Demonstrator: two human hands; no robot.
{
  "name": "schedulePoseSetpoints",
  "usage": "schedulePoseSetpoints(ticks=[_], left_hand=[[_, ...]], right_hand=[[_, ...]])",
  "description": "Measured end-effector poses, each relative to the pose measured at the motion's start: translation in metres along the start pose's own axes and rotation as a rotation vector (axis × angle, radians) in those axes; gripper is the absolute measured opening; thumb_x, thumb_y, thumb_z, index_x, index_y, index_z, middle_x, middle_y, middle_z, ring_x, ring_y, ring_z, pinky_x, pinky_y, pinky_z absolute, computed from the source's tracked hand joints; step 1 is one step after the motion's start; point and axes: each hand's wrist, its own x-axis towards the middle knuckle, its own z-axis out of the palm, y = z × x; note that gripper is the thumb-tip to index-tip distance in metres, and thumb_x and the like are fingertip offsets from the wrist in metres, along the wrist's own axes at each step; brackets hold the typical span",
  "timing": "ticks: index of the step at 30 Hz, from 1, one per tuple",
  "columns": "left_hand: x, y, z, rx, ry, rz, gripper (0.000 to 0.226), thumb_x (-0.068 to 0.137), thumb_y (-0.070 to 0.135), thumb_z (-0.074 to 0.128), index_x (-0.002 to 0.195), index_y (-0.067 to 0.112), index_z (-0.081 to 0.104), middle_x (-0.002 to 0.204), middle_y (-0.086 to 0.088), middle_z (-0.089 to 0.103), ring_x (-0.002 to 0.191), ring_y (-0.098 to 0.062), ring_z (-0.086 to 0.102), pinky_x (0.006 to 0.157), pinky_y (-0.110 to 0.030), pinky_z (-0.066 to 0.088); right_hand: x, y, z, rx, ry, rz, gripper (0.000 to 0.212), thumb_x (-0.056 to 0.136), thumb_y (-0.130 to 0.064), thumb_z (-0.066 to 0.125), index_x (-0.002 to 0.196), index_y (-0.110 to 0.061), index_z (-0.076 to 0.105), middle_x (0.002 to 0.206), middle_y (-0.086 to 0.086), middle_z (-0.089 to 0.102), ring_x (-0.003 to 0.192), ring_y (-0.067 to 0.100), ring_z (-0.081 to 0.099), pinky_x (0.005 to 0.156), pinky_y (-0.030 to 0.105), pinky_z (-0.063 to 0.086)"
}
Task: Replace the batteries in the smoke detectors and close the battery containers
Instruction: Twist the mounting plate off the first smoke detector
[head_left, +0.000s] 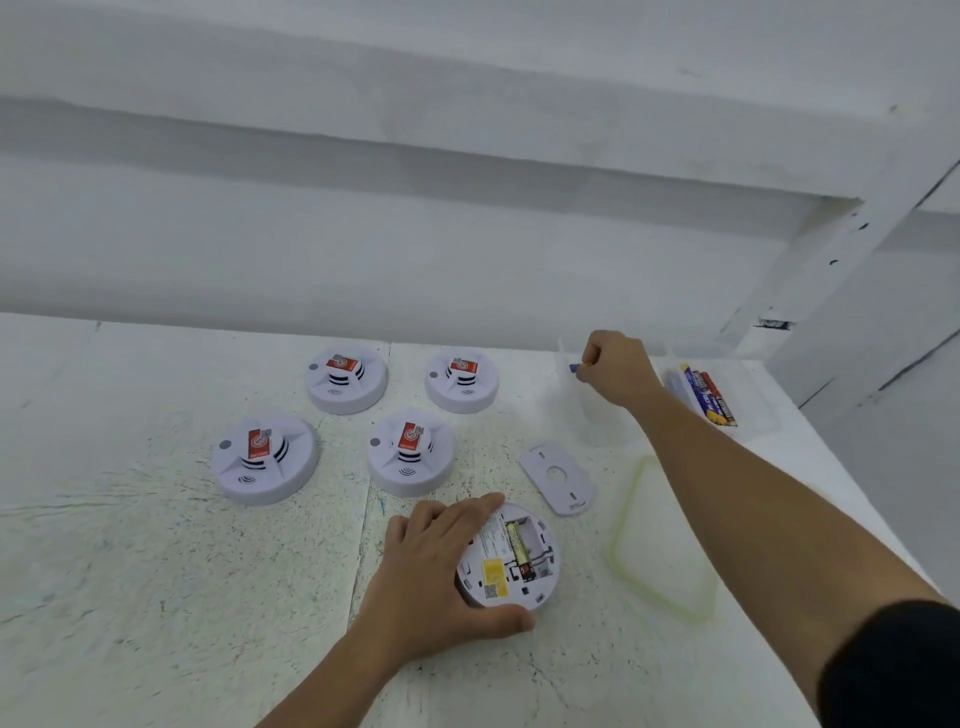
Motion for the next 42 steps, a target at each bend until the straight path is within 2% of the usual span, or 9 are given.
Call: schedulePoseSetpoints(ticks=[4, 9, 14, 18, 21, 24, 27, 36, 42], left_hand=[[0.001, -0.001, 0.0, -0.001, -0.011, 0.0, 0.103, 0.047, 0.101, 0.034, 0.138, 0.058, 0.01, 0.132, 0.041, 0.028, 0.115, 0.004, 0.026, 0.1, -0.024, 0.019], [0.001, -0.003, 0.001, 0.012, -0.004, -0.002, 0.105, 0.05, 0.1, 0.04, 0.141, 0.056, 0.011, 0.132, 0.041, 0.028, 0.113, 0.005, 0.025, 0.1, -0.022, 0.02], [0.001, -0.003, 0.001, 0.015, -0.002, -0.003, 0.106, 0.052, 0.097, 0.045, 0.143, 0.052, 0.013, 0.133, 0.04, 0.028, 0.113, 0.004, 0.025, 0.099, -0.022, 0.02], [0.001, -0.003, 0.001, 0.011, -0.001, -0.007, 0.106, 0.052, 0.097, 0.046, 0.143, 0.053, 0.013, 0.134, 0.039, 0.029, 0.112, 0.005, 0.024, 0.099, -0.021, 0.019], [0.0, -0.003, 0.001, 0.007, -0.005, -0.015, 0.107, 0.05, 0.098, 0.044, 0.142, 0.053, 0.013, 0.132, 0.04, 0.028, 0.113, 0.005, 0.025, 0.1, -0.023, 0.021], [0.0, -0.001, 0.0, 0.002, 0.0, -0.026, 0.108, 0.049, 0.097, 0.046, 0.143, 0.051, 0.016, 0.129, 0.041, 0.028, 0.113, 0.005, 0.026, 0.1, -0.025, 0.022], [0.0, 0.0, -0.001, -0.018, 0.006, -0.033, 0.108, 0.049, 0.095, 0.05, 0.142, 0.05, 0.018, 0.119, 0.041, 0.026, 0.111, 0.005, 0.026, 0.098, -0.024, 0.022], [0.0, -0.001, 0.002, -0.038, 0.018, -0.047, 0.107, 0.048, 0.093, 0.053, 0.139, 0.046, 0.023, 0.12, 0.026, 0.039, 0.107, 0.002, 0.027, 0.091, -0.024, 0.021], [-0.002, 0.001, 0.003, -0.055, 0.029, -0.04, 0.106, 0.049, 0.091, 0.052, 0.14, 0.043, 0.027, 0.12, 0.027, 0.039, 0.109, 0.0, 0.031, 0.093, -0.026, 0.023]], right_hand=[[0.008, 0.009, 0.012, -0.07, -0.033, -0.037, 0.004, 0.079, 0.001, 0.061, 0.077, 0.0, 0.058, 0.083, 0.017, 0.063, 0.066, 0.02, 0.05, 0.056, 0.027, 0.038], [0.009, 0.011, 0.014, -0.071, -0.112, -0.009, 0.012, 0.08, 0.0, 0.06, 0.088, 0.003, 0.069, 0.092, 0.014, 0.069, 0.075, 0.021, 0.055, 0.067, 0.028, 0.046], [0.011, 0.015, 0.013, -0.092, -0.141, -0.035, 0.024, 0.086, 0.003, 0.049, 0.091, -0.004, 0.071, 0.1, 0.008, 0.069, 0.08, 0.017, 0.056, 0.058, 0.014, 0.037], [0.008, 0.018, 0.003, -0.08, -0.073, -0.057, 0.026, 0.091, 0.001, 0.045, 0.099, -0.005, 0.069, 0.106, 0.011, 0.067, 0.086, 0.02, 0.059, 0.073, 0.022, 0.04], [-0.003, 0.015, -0.012, -0.023, 0.032, -0.078, 0.028, 0.091, 0.002, 0.042, 0.099, -0.006, 0.068, 0.103, 0.01, 0.067, 0.088, 0.021, 0.061, 0.07, 0.021, 0.042], [-0.027, 0.008, -0.024, 0.021, 0.157, -0.114, 0.024, 0.092, -0.003, 0.046, 0.098, -0.01, 0.068, 0.092, 0.003, 0.068, 0.072, 0.011, 0.057, 0.056, 0.007, 0.04], [-0.064, -0.002, -0.029, 0.074, 0.191, -0.192, 0.017, 0.091, -0.006, 0.054, 0.092, -0.014, 0.069, 0.085, -0.004, 0.067, 0.07, -0.002, 0.056, 0.06, -0.002, 0.038], [-0.173, -0.017, -0.001, -0.059, -0.349, -0.427, 0.015, 0.089, -0.015, 0.062, 0.097, -0.021, 0.074, 0.097, -0.009, 0.071, 0.079, -0.003, 0.058, 0.069, 0.005, 0.04], [-0.188, -0.013, 0.012, -0.265, -0.391, -0.704, 0.02, 0.092, -0.014, 0.055, 0.098, -0.007, 0.072, 0.102, 0.004, 0.072, 0.096, 0.023, 0.059, 0.088, 0.033, 0.044]])
